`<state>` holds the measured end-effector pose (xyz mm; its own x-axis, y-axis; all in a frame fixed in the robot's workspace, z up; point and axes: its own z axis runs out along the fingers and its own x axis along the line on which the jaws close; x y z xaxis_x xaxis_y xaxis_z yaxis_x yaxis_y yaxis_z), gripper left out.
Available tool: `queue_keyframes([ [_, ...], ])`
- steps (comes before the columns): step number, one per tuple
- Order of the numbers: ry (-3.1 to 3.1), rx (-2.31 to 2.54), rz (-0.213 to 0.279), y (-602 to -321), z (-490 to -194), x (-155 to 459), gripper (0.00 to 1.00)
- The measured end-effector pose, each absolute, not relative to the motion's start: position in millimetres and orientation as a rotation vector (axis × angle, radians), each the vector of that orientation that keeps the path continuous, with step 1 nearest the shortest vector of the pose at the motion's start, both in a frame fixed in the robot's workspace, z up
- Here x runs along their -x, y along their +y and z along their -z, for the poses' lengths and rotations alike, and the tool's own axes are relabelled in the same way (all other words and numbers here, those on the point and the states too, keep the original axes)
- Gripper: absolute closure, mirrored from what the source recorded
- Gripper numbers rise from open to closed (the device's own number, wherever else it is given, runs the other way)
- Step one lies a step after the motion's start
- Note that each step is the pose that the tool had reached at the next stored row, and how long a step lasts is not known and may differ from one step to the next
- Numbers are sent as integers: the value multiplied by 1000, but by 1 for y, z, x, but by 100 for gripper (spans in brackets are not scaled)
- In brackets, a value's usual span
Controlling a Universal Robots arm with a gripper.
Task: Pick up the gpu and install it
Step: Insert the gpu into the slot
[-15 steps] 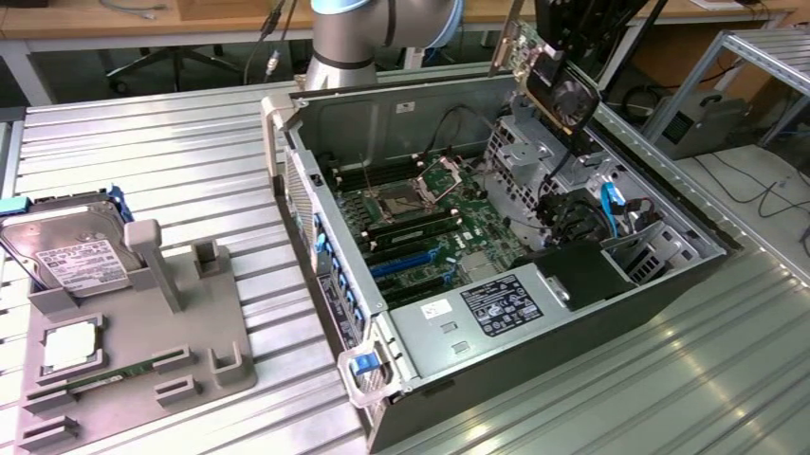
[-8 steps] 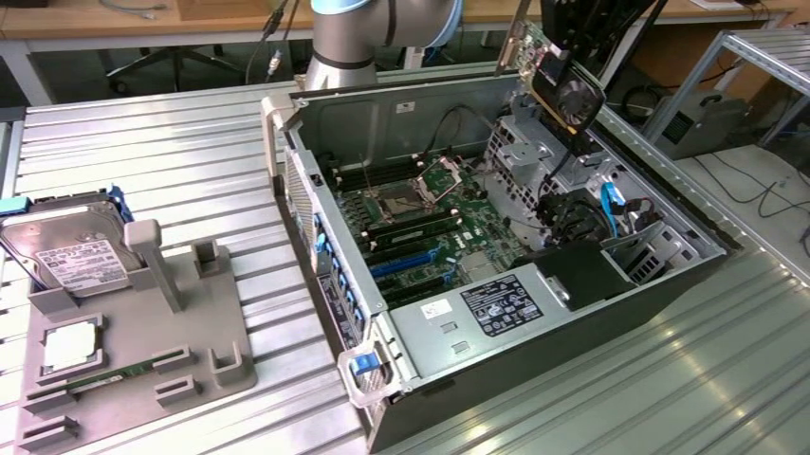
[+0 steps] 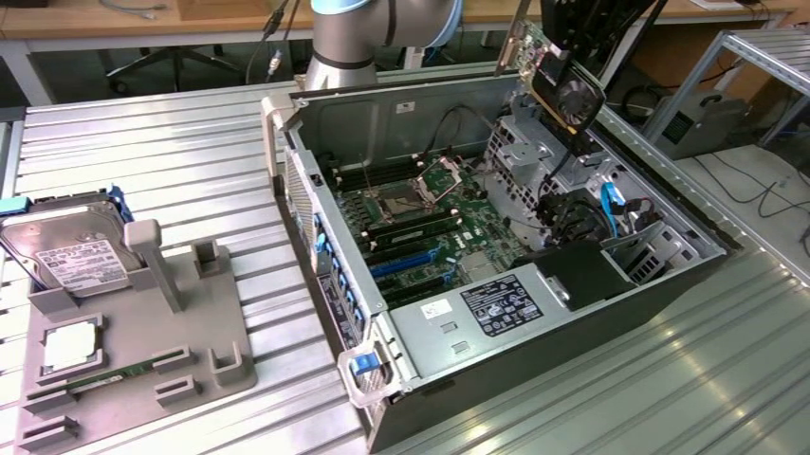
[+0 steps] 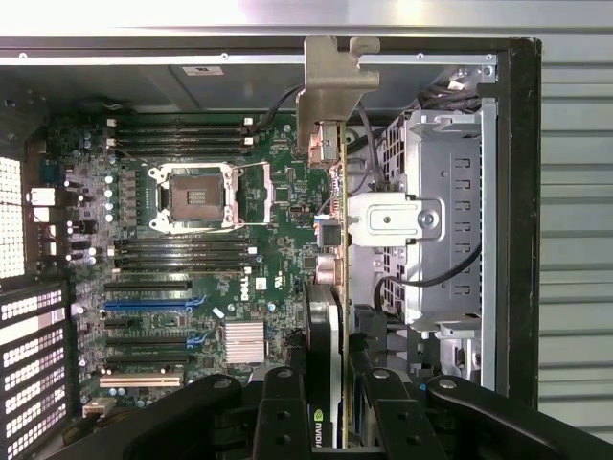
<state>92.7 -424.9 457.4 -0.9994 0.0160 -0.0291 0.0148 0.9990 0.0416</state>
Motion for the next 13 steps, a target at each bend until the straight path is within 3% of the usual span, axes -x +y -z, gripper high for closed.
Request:
queue_keyframes([
  [13,3110,164,-67,-425,-457,-93,73],
])
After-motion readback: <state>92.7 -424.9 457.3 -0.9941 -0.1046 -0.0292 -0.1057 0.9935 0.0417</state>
